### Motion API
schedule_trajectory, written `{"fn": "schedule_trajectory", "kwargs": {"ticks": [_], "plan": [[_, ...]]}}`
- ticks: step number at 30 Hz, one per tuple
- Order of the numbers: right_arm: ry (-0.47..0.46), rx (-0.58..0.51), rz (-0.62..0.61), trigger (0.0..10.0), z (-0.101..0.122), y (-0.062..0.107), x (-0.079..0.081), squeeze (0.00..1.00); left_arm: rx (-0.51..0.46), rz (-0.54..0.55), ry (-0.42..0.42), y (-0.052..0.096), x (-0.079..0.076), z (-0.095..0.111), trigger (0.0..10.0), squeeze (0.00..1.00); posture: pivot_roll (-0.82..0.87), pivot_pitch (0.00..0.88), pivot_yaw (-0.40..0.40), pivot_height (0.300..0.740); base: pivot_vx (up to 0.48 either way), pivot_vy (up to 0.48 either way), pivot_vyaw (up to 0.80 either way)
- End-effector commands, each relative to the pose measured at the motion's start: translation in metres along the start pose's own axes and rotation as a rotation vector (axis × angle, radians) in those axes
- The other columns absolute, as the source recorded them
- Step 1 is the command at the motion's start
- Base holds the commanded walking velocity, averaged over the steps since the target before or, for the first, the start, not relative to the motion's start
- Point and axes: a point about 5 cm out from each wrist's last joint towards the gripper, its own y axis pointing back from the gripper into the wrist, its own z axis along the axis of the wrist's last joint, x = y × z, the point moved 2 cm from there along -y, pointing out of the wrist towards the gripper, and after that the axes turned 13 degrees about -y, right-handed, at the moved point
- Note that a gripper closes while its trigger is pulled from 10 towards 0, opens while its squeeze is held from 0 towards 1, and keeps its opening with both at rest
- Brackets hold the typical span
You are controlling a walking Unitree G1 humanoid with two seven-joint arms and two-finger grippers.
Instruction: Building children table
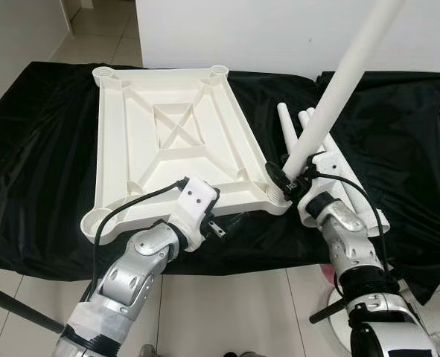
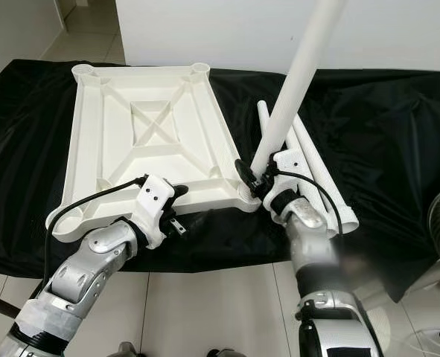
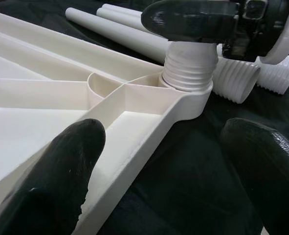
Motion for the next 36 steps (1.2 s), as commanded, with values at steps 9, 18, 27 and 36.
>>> {"fn": "schedule_trajectory", "kwargs": {"ticks": [9, 18, 27, 36], "plan": [[-0.074, 0.030, -0.313, 10.0, -0.022, 0.004, 0.000, 0.00, 0.000, -0.034, -0.006, 0.000, -0.004, 0.000, 10.0, 0.00, 0.03, 0.087, -0.047, 0.740, 0.000, 0.000, 0.00], [-0.125, -0.005, -0.509, 10.0, -0.028, 0.007, 0.024, 0.00, -0.005, -0.025, -0.005, -0.001, -0.003, 0.001, 10.0, 0.00, 0.03, 0.084, -0.049, 0.740, 0.000, 0.000, 0.00], [-0.155, -0.040, -0.501, 10.0, -0.024, 0.003, 0.035, 0.00, -0.016, -0.018, 0.003, -0.004, -0.004, 0.003, 10.0, 0.00, 0.02, 0.078, -0.047, 0.740, 0.000, 0.000, 0.00], [-0.138, -0.094, -0.422, 10.0, -0.009, 0.003, 0.035, 1.00, -0.019, -0.018, -0.001, -0.005, -0.005, 0.003, 10.0, 0.00, 0.02, 0.077, -0.049, 0.740, 0.000, 0.000, 0.00]]}}
